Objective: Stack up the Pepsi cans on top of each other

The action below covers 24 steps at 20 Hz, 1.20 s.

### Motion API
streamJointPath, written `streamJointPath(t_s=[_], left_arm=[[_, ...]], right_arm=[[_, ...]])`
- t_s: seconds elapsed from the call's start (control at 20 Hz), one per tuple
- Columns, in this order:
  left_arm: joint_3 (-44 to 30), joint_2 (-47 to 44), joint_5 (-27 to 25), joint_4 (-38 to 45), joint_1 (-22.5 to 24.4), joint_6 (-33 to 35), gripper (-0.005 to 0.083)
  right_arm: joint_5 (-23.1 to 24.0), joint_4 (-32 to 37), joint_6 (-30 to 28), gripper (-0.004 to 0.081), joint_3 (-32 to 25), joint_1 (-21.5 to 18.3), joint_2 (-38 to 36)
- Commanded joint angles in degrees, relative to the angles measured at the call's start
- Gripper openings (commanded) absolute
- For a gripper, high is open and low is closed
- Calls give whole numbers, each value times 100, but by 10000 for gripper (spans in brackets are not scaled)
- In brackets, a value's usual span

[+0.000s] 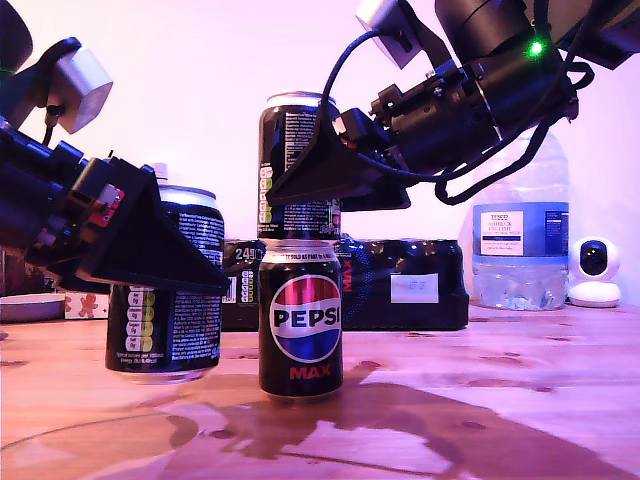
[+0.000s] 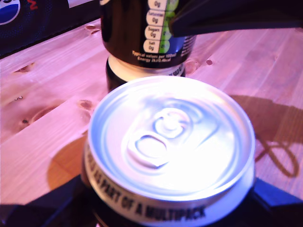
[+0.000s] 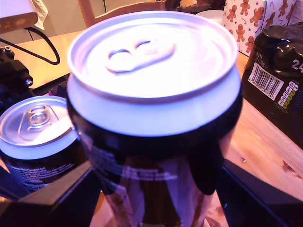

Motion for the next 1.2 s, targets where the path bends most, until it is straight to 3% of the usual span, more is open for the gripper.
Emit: streamJointPath(t_s=[0.0,0.8,1.0,1.15], left_arm=[[22,-197,48,179,0,-15,354],[22,-197,52,175,-2,-17,354],[22,-197,74,175,-2,-17,354],[22,-197,96,173,-2,-17,354]], right_arm=[[0,-111,22,461,-42,-37,-37],[321,-321,4,459,-42,-37,-37],[417,-372,22,605,-42,-17,-37],[444,-385,22,606,-42,39,-37]])
